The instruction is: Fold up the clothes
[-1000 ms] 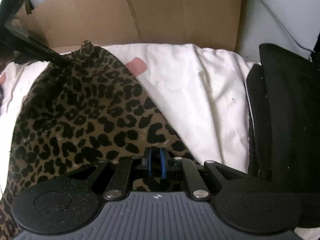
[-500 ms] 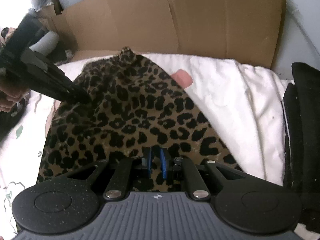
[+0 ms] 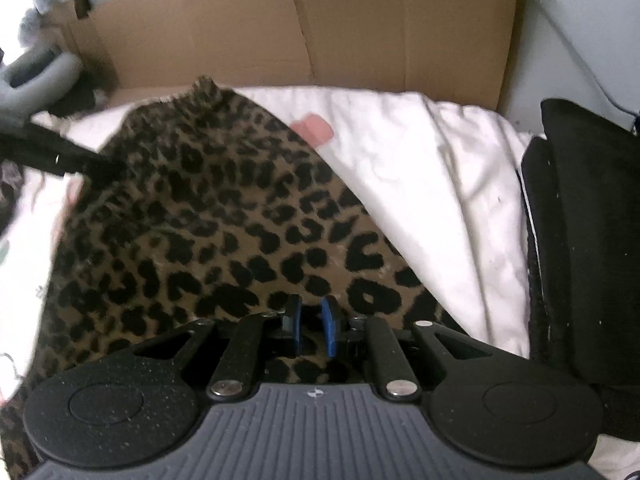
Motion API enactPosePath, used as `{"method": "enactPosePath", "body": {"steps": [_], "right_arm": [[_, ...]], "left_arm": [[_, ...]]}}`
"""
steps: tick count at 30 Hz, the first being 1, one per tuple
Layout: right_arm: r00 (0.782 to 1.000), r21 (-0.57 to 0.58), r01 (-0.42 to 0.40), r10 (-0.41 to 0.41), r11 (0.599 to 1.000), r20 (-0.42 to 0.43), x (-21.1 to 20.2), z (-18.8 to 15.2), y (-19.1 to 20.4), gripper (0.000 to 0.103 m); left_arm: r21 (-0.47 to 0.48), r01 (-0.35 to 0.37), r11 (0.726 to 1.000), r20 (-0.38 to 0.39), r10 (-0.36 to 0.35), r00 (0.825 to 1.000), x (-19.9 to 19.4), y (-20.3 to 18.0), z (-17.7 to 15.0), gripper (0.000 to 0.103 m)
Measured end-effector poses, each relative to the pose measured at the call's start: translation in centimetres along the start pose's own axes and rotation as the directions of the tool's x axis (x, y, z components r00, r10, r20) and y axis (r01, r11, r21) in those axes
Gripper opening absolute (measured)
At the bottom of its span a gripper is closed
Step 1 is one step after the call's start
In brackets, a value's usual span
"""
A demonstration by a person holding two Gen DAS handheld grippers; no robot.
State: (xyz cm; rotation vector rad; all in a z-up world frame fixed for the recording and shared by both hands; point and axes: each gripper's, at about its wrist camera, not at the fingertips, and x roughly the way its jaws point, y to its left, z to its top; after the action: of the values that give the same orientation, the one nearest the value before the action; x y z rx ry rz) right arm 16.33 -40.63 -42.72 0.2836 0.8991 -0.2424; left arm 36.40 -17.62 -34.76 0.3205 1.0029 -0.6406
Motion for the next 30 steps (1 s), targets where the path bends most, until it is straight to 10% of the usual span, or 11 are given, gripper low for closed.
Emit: {"method": "enactPosePath", "body": {"steps": [22, 30], "right_arm": [[0.992, -0.236, -0.122, 0.129, 0.964, 0.014, 2.5, 2.3, 8.7, 0.017], [0.995, -0.259, -0.101, 0.097, 0.961, -0.029, 4.1, 1.6, 8.7, 0.017]], "left_arm": [[-0.182, 0.103, 0.978, 0.142, -0.078, 0.987, 0.7, -2.7, -5.9, 0.034], [-0.145, 0.086, 0.986, 0.068, -0.077, 0.995, 2.0, -3.1, -7.3, 0.028]]}}
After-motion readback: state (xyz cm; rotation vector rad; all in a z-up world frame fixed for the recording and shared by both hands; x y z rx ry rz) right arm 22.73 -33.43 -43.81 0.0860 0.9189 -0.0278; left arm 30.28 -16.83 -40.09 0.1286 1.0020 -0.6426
